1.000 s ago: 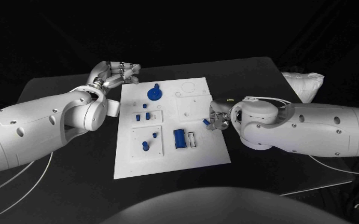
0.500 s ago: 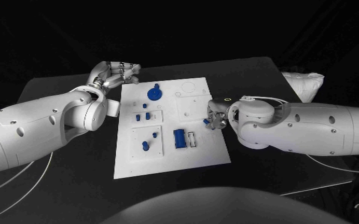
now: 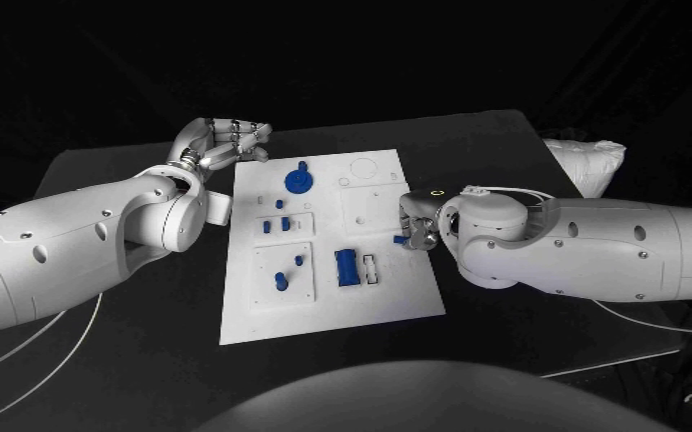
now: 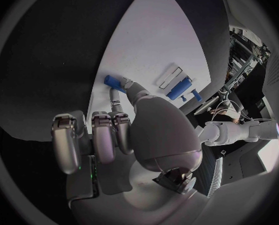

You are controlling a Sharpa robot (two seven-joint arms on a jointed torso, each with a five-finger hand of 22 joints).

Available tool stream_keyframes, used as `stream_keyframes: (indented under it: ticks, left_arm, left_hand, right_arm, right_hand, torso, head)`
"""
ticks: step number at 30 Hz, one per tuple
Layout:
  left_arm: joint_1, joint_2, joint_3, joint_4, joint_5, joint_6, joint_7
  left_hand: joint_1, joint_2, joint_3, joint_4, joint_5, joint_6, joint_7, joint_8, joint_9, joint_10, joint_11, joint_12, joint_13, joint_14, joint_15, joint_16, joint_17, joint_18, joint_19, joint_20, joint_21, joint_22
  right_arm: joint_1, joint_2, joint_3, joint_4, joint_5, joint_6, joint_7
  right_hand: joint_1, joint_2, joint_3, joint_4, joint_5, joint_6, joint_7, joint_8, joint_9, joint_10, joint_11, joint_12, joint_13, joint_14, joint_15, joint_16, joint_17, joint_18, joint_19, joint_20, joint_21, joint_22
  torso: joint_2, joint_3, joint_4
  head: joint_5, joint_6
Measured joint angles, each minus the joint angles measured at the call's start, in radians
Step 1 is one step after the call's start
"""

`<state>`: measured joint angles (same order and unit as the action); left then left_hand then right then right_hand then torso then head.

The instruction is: Assemble the parts on the task board

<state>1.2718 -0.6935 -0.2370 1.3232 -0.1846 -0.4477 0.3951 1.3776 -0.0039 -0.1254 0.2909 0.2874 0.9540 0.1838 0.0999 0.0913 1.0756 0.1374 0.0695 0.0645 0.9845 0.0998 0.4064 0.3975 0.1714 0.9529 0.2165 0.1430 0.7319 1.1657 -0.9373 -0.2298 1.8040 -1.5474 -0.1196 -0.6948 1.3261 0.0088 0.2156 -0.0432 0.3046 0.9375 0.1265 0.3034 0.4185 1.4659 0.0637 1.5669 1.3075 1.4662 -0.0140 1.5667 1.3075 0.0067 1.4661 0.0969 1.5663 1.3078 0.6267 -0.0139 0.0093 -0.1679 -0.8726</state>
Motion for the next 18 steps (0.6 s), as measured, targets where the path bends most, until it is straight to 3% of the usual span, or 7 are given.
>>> stream_keyframes:
  ticks: [10, 14, 18]
  left_arm:
    - [0.000, -0.001, 0.000, 0.000, 0.000, 0.000, 0.000]
    - [0.000, -0.002, 0.000, 0.001, 0.000, 0.000, 0.000]
    - [0.000, -0.002, 0.000, 0.001, 0.000, 0.000, 0.000]
  left_hand:
    - [0.000, 0.000, 0.000, 0.000, 0.000, 0.000, 0.000, 0.000, 0.000, 0.000, 0.000, 0.000, 0.000, 0.000, 0.000, 0.000, 0.000, 0.000, 0.000, 0.000, 0.000, 0.000]
    - [0.000, 0.000, 0.000, 0.000, 0.000, 0.000, 0.000, 0.000, 0.000, 0.000, 0.000, 0.000, 0.000, 0.000, 0.000, 0.000, 0.000, 0.000, 0.000, 0.000, 0.000, 0.000]
    - [0.000, 0.000, 0.000, 0.000, 0.000, 0.000, 0.000, 0.000, 0.000, 0.000, 0.000, 0.000, 0.000, 0.000, 0.000, 0.000, 0.000, 0.000, 0.000, 0.000, 0.000, 0.000]
  right_arm:
    - [-0.002, -0.015, -0.001, 0.017, -0.006, -0.012, 0.001]
    - [-0.005, -0.028, -0.003, 0.027, 0.001, -0.037, 0.002]
    - [-0.008, -0.049, -0.006, 0.043, 0.025, -0.076, 0.007]
  right_hand:
    - [-0.002, 0.013, 0.041, -0.006, 0.017, 0.045, 0.002, -0.069, -0.053, 0.000, 0.000, 0.000, 0.000, 0.000, 0.014, 0.000, 0.000, 0.000, 0.002, 0.009, 0.000, 0.000]
    - [-0.011, 0.021, 0.045, -0.004, 0.010, 0.060, 0.005, -0.083, -0.069, 0.000, 0.000, 0.000, 0.000, 0.000, 0.014, 0.000, 0.000, 0.000, 0.002, 0.009, 0.000, 0.000]
    - [-0.018, 0.014, 0.053, -0.005, 0.005, 0.074, 0.010, -0.091, -0.078, 0.000, 0.000, 0.000, 0.000, 0.000, 0.014, 0.000, 0.000, 0.000, 0.002, 0.009, 0.000, 0.000]
  torso:
    - [0.000, 0.0000, 0.0000]
    - [0.000, 0.0003, 0.0000]
    - [0.000, 0.0004, 0.0005]
  head:
    - [0.001, 0.000]
    - [0.003, 0.000]
    - [0.004, 0.000]
